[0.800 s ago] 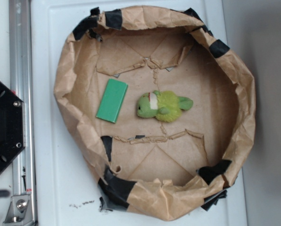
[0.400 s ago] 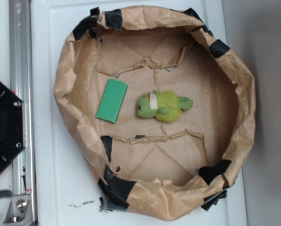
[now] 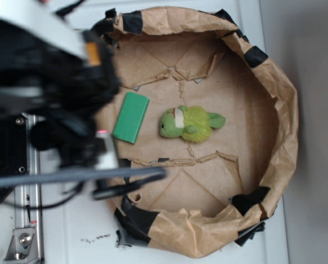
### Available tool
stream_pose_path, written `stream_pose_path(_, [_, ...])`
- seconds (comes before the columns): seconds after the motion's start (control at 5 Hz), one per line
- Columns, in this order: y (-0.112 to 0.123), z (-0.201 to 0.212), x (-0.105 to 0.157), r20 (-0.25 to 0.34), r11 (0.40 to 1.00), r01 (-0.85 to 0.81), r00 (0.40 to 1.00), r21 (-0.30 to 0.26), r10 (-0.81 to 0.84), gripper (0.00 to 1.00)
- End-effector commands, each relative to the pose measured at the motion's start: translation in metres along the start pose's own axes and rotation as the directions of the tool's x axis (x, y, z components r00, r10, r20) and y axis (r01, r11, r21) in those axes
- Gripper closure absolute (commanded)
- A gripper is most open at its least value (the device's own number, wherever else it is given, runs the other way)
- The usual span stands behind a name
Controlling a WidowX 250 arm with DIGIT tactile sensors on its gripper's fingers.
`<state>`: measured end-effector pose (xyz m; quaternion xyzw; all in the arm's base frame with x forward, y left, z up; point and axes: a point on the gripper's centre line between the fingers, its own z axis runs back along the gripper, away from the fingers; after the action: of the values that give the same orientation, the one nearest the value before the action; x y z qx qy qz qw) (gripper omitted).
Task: Grab the green animal.
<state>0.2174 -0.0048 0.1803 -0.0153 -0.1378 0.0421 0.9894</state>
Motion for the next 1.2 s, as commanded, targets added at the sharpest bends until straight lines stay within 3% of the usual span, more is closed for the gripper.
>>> stream_pose_path(0.0, [0.016,-0.085,0.038,-0.077,0.993,0.121,0.99,-0.014,-0.122,0.0])
stream_pose_path(0.2, [-0.003,-0.137,0.032,-0.103,0.96,0.271,0.955,-0.074,-0.278,0.0])
stream_pose_path(0.4, [-0.022,-0.179,0.028,-0.085,0.931,0.364,0.927,-0.025,-0.364,0.0])
stream_pose_path(0.6, [-0.031,-0.165,0.033,-0.075,0.9,0.431,0.898,-0.06,-0.435,1.0])
stream_pose_path(0.8, [-0.024,-0.124,0.039,-0.189,0.873,0.48,0.868,0.082,-0.459,1.0])
stream_pose_path(1.0, [-0.025,-0.073,0.039,-0.264,0.883,0.424,0.891,0.199,-0.369,1.0])
